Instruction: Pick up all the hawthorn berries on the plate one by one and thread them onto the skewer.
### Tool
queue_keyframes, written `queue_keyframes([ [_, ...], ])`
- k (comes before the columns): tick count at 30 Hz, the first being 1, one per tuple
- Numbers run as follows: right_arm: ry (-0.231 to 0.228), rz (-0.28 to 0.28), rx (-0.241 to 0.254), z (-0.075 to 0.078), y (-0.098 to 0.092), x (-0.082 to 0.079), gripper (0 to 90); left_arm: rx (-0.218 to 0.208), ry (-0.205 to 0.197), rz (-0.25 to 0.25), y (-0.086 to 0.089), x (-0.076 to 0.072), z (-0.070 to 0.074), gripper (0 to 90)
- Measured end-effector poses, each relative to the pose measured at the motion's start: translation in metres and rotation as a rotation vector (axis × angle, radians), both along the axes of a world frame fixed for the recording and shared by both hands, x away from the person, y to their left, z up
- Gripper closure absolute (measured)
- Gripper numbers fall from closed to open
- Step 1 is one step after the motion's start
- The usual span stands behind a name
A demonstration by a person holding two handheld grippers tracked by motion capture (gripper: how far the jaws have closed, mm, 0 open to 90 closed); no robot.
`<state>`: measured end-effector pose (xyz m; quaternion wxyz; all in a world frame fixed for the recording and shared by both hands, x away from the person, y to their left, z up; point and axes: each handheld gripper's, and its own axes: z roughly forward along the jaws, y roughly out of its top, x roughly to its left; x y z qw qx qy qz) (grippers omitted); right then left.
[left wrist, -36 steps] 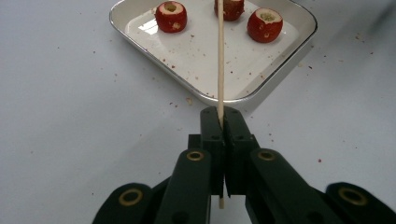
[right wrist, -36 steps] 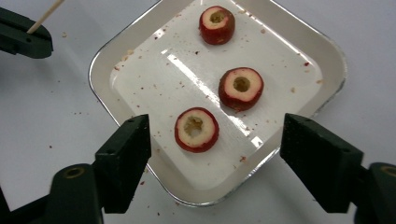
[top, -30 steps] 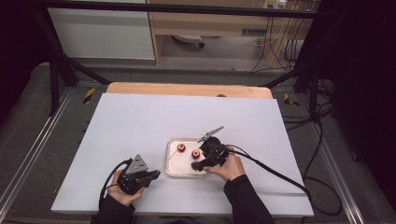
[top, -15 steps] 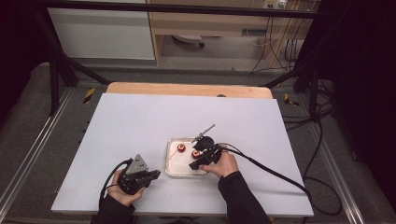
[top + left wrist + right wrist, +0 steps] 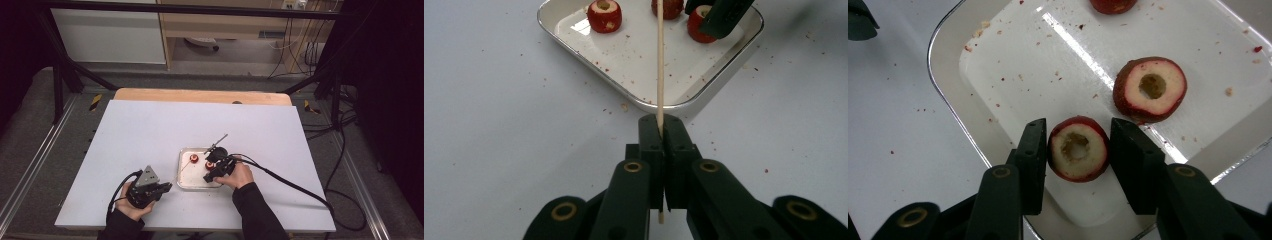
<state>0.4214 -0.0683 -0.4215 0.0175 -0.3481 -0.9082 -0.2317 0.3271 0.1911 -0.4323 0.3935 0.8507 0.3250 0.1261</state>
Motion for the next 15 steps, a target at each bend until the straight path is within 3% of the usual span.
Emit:
queue_keyframes([
  [7,0.008,-0.011,0.008,0.003,-0.001,-0.002,60.5,0.001,-0.008,0.0,0.0,-0.001,0.001,88.2],
  [15,-0.038,-0.062,0.075,0.022,-0.011,-0.005,60.7,-0.004,-0.017,0.006,0.0,-0.002,0.002,88.2],
])
